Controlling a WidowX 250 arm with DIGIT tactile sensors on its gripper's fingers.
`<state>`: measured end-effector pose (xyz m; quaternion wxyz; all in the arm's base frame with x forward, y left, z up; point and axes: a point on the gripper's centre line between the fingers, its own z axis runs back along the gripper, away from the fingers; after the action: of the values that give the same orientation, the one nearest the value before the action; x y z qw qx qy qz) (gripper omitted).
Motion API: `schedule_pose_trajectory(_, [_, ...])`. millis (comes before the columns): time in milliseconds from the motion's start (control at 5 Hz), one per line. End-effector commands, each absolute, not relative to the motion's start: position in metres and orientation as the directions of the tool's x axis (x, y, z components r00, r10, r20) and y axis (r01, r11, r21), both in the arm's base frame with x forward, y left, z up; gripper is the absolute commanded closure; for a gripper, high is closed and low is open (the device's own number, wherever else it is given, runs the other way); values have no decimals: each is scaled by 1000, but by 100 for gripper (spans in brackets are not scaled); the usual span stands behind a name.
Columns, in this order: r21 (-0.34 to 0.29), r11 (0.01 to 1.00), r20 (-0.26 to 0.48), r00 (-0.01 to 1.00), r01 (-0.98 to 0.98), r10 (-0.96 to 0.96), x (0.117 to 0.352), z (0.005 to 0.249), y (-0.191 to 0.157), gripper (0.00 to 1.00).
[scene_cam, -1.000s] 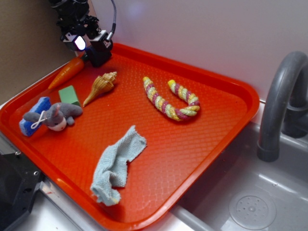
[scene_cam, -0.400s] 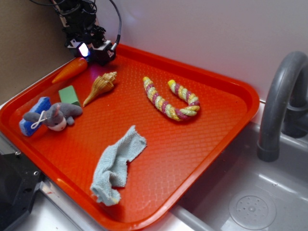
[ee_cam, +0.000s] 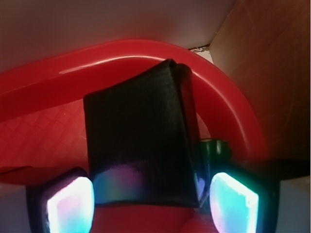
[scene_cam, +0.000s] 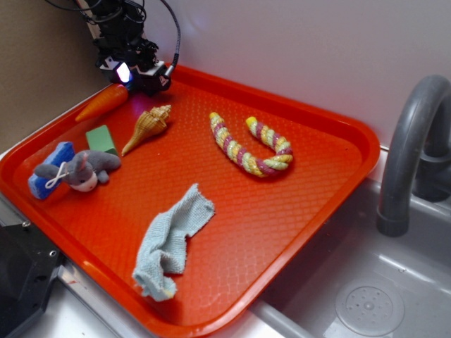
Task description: Grab the black box.
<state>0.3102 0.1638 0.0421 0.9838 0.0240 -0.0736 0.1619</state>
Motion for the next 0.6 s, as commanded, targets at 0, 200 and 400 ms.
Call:
schedule_pose_trajectory(0, [0, 972, 202, 952, -236, 231, 324, 54, 144, 0])
schedule_pose_trajectory(200, [-29, 985, 168, 970, -172, 174, 331, 44, 126, 0])
schedule_pose_trajectory(400, [-12, 988, 156, 976, -155, 155, 334, 38, 103, 12])
